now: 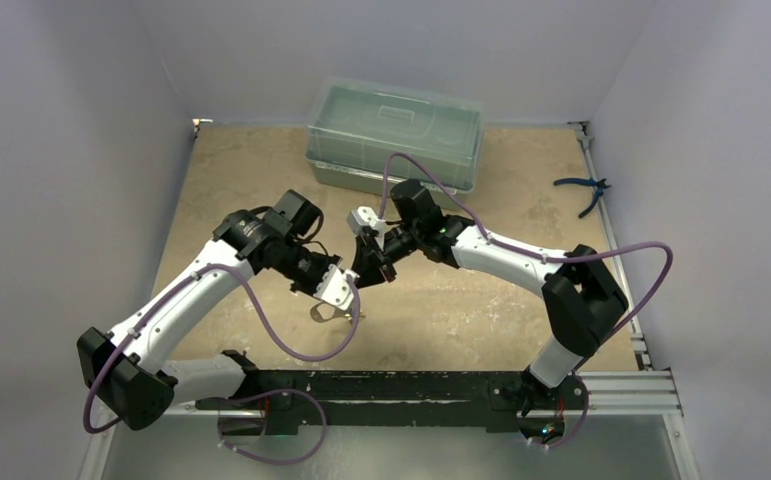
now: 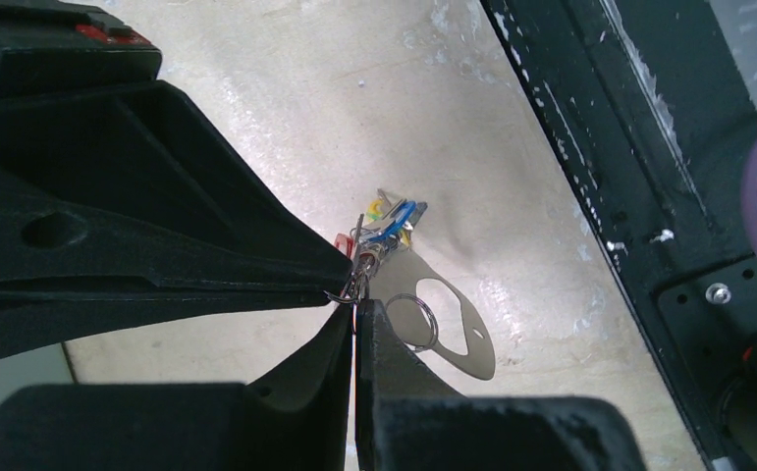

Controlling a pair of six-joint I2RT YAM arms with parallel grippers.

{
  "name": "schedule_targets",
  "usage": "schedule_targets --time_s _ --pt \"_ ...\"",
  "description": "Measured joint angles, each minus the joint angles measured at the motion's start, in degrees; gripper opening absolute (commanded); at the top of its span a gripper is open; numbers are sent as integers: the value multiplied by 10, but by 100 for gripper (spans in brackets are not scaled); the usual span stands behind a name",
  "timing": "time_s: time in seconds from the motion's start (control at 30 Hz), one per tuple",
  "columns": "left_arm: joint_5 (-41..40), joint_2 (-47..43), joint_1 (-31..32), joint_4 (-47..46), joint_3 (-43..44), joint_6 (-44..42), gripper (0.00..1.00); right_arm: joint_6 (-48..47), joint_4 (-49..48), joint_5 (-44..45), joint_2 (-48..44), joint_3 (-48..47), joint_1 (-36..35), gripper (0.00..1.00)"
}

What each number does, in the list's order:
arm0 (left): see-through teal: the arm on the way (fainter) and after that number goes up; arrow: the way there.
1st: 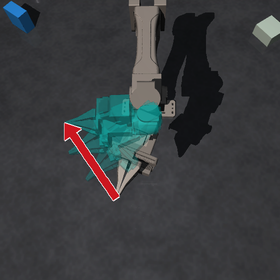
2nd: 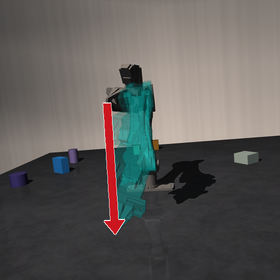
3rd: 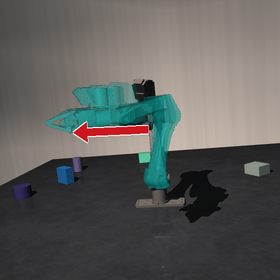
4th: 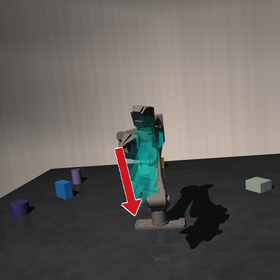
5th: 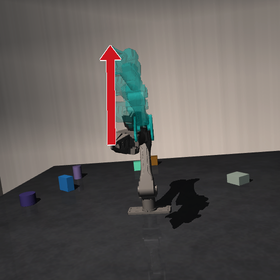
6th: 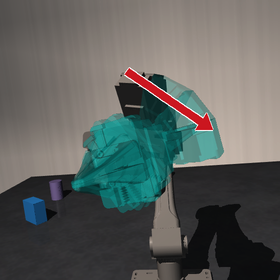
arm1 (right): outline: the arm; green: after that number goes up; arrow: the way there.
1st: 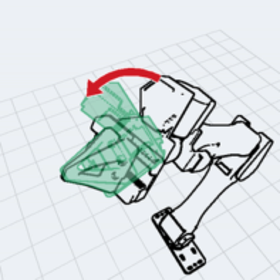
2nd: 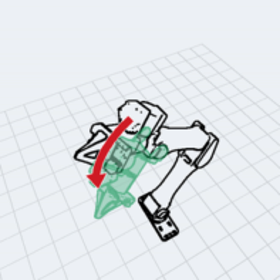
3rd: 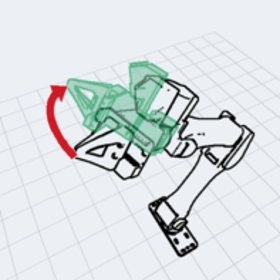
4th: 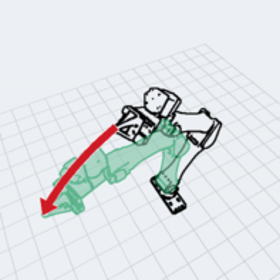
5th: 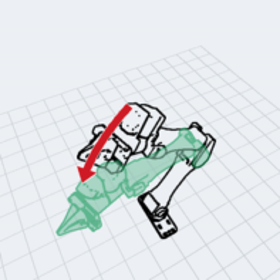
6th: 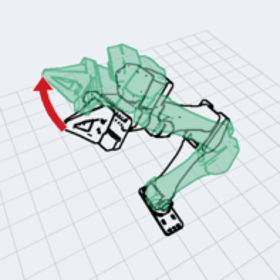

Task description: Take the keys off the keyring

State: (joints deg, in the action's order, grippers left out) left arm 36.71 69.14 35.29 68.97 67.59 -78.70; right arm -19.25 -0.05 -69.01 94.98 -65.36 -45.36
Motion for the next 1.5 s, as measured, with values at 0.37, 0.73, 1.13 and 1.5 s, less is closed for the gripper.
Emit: schedule_targets --time_s 0.37,0.73,1.13,1.5 --pt "62 -41 -63 -59 -54 107 0 -6 -8 1 0 8 0 0" --pt "162 -40 -154 -78 -87 147 0 -33 -26 11 0 19 0 0" --pt "201 -35 -176 -101 -117 195 0 -4 -49 21 0 36 0 0" --pt "175 -40 -176 -101 -125 118 1 48 -84 34 19 36 0 0"
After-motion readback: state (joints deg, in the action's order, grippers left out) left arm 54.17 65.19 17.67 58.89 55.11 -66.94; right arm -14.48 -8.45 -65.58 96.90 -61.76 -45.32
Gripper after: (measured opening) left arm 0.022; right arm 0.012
